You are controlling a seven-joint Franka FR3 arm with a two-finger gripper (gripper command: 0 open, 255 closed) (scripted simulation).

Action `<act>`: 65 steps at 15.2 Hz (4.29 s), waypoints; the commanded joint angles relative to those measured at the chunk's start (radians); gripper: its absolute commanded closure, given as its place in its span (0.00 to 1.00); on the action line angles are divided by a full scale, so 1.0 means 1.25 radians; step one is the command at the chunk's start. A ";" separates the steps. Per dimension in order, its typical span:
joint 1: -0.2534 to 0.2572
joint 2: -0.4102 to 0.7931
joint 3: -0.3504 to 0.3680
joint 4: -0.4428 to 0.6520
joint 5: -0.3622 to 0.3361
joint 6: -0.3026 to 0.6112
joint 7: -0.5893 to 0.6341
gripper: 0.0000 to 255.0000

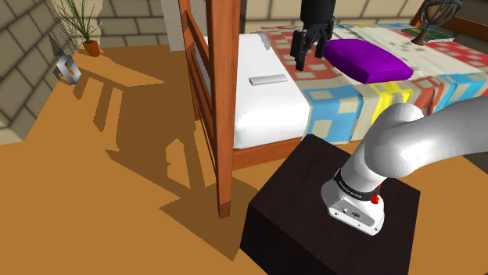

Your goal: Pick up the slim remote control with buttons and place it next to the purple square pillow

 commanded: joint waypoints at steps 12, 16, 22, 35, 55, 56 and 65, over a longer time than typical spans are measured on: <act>0.000 0.089 -0.218 -0.080 -0.137 0.234 -0.349 0.00; 0.009 0.170 -0.297 -0.066 -0.159 0.328 -0.474 0.00; 0.038 0.333 -0.410 -0.006 -0.138 0.462 -0.676 0.00; 0.018 0.800 -0.489 0.281 0.186 0.609 -1.203 0.00; -0.059 0.983 -0.421 0.395 0.300 0.659 -1.343 0.00; -0.059 0.983 -0.421 0.395 0.300 0.659 -1.343 1.00; -0.059 0.983 -0.421 0.395 0.300 0.659 -1.344 1.00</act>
